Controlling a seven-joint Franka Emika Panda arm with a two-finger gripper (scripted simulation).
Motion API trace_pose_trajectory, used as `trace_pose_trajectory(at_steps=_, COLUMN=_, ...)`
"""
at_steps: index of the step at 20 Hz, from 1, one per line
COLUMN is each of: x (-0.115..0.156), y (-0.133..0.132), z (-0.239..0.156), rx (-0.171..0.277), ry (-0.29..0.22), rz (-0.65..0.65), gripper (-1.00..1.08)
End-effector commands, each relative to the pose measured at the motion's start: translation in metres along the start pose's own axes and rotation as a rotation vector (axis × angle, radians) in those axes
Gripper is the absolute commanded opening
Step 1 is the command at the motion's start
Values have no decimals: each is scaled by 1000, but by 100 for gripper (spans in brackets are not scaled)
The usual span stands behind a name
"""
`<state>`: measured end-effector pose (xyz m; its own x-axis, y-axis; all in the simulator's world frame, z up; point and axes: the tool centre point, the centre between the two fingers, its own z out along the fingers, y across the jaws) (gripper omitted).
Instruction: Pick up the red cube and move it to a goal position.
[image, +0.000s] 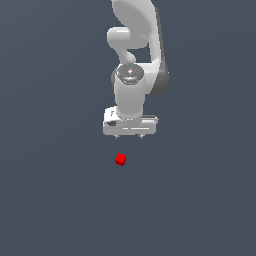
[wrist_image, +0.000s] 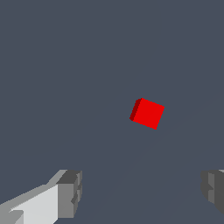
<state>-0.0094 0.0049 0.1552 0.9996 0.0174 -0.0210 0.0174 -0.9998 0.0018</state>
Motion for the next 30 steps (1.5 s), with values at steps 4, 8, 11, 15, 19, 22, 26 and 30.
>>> trace_pose_trajectory(at_steps=4, x=1, y=1, z=2, rx=0, ry=0, rz=6, gripper=100)
trace_pose_trajectory(at_steps=8, x=4, y=3, z=13, rx=0, ry=2, rz=34, gripper=100)
trace_pose_trajectory(at_steps=11, x=9, y=6, z=26, rx=0, ry=4, rz=69, gripper=100)
trace_pose_trajectory(at_steps=15, x=17, y=13, z=51, rx=0, ry=8, rz=133, gripper=100)
trace_pose_trajectory(at_steps=19, x=26, y=22, z=81, rx=1, ry=12, rz=215, gripper=100)
trace_pose_trajectory(at_steps=22, x=33, y=28, z=101, rx=2, ry=15, rz=267, gripper=100)
trace_pose_trajectory(at_steps=26, x=39, y=34, z=120, rx=3, ry=18, rz=319, gripper=100)
trace_pose_trajectory(at_steps=30, x=42, y=39, z=132, rx=4, ry=20, rz=351, gripper=100)
